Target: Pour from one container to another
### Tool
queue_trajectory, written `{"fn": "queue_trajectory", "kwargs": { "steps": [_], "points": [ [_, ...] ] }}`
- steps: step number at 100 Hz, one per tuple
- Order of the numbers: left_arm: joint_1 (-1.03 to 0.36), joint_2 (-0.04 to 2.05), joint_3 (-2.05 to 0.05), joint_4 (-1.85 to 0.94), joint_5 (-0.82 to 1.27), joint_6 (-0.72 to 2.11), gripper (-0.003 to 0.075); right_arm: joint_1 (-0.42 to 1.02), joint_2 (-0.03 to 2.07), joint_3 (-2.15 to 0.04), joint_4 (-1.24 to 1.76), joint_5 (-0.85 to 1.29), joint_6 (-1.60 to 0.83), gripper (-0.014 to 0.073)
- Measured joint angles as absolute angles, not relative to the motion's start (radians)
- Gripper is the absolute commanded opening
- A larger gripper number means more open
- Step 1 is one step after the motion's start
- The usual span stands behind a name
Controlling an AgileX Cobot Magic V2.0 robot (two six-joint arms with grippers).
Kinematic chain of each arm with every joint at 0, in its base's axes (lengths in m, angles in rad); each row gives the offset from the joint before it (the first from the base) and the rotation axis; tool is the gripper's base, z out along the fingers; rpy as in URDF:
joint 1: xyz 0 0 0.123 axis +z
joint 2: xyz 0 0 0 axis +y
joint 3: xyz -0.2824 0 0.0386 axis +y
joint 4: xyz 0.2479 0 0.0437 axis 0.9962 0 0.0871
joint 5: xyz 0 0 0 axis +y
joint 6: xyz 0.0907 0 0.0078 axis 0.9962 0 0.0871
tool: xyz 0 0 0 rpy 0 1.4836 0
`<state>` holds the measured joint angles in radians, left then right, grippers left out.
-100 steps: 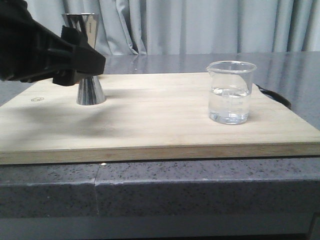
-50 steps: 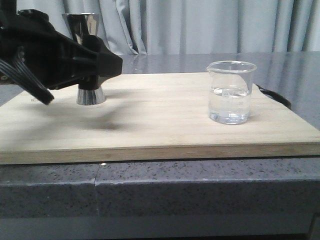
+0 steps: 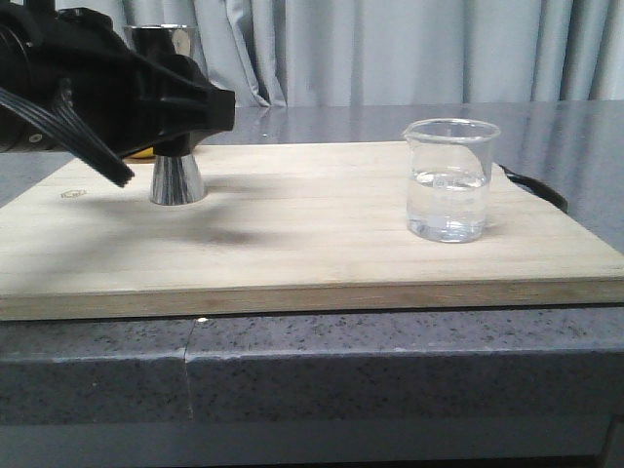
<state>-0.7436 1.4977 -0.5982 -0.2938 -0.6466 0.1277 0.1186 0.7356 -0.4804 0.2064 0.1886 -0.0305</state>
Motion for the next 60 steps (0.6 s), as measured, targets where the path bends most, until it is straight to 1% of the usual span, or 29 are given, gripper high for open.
{"fn": "queue_trajectory", "kwargs": {
  "steps": [42, 52, 60],
  "points": [
    [-0.744, 1.498, -0.598, -0.294, -0.650, 0.128, 0.0189, 0.119, 0.736, -0.480, 0.206, 0.187, -0.031, 0.0366],
    [-0.744, 1.498, -0.598, -0.294, -0.650, 0.128, 0.0169, 0.119, 0.736, -0.480, 0.206, 0.187, -0.031, 0.0366],
    [-0.744, 1.498, -0.598, -0.294, -0.650, 0.128, 0.0167, 0.119, 0.736, -0.480, 0.206, 0.187, -0.031, 0.0366]
  ]
}}
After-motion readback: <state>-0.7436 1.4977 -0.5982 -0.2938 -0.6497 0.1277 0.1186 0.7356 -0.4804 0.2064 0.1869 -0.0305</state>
